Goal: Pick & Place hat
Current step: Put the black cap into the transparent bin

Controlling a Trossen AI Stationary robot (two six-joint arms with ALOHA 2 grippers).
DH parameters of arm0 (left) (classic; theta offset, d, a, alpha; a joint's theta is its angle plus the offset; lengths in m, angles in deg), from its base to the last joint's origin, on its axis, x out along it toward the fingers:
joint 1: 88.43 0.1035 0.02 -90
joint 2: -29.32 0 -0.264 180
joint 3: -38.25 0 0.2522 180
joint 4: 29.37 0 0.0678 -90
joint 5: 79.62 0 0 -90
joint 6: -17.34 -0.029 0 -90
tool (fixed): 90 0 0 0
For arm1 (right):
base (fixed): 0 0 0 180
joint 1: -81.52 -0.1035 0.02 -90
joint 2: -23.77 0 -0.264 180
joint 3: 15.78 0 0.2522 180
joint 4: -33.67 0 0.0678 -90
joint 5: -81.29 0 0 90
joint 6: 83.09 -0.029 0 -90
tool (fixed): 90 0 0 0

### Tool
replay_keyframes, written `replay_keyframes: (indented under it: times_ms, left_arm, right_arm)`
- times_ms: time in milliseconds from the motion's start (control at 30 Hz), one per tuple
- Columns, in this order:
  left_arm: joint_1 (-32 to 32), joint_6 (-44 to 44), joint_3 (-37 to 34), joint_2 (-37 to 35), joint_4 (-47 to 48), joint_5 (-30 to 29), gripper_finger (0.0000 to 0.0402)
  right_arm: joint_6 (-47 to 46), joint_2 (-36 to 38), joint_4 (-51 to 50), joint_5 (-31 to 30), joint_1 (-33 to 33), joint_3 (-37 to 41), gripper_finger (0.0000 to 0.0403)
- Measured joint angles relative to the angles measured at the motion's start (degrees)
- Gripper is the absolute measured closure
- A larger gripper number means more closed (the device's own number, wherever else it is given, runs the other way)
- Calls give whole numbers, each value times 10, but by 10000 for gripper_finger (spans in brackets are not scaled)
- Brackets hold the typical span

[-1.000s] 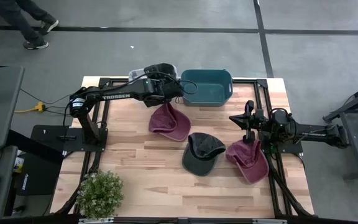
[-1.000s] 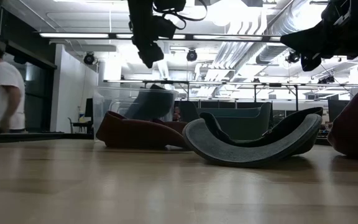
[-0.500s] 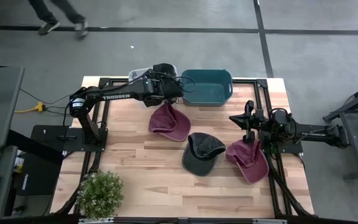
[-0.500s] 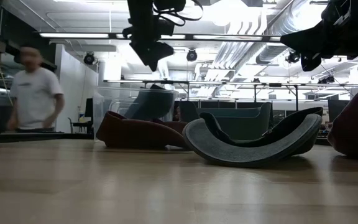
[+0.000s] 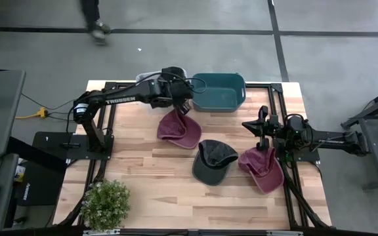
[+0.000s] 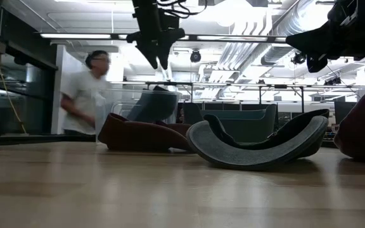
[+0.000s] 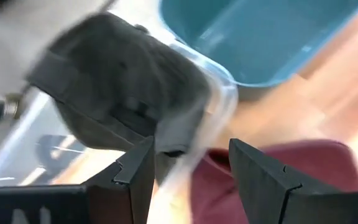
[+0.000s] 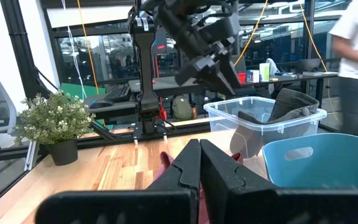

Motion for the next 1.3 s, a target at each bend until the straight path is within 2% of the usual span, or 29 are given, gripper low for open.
replay_keyframes:
  times_ms: [100,367,500,800,933,1133,1200,1300]
  left_arm:
    - [0,6,10,0,4,61,218]
    - [0,4,20,0,16,269,218]
    - [0,-13,20,0,17,351,218]
    - [0,-30,20,0,30,453,218]
    - [-14,-44,20,0,34,470,218]
    - [-80,-142,20,0,81,429,218]
    - [-106,-141,15,0,80,411,218]
    - [-138,-93,2,0,77,396,218]
  right_arm:
    - [0,0,0,0,0,0,402]
    - [0,0,0,0,0,0,402]
    - [0,0,0,0,0,0,402]
    - [0,0,0,0,0,0,402]
    - [0,0,0,0,0,0,402]
    - [0,0,0,0,0,0,402]
    - [0,0,0,0,0,0,402]
    - [0,0,0,0,0,0,402]
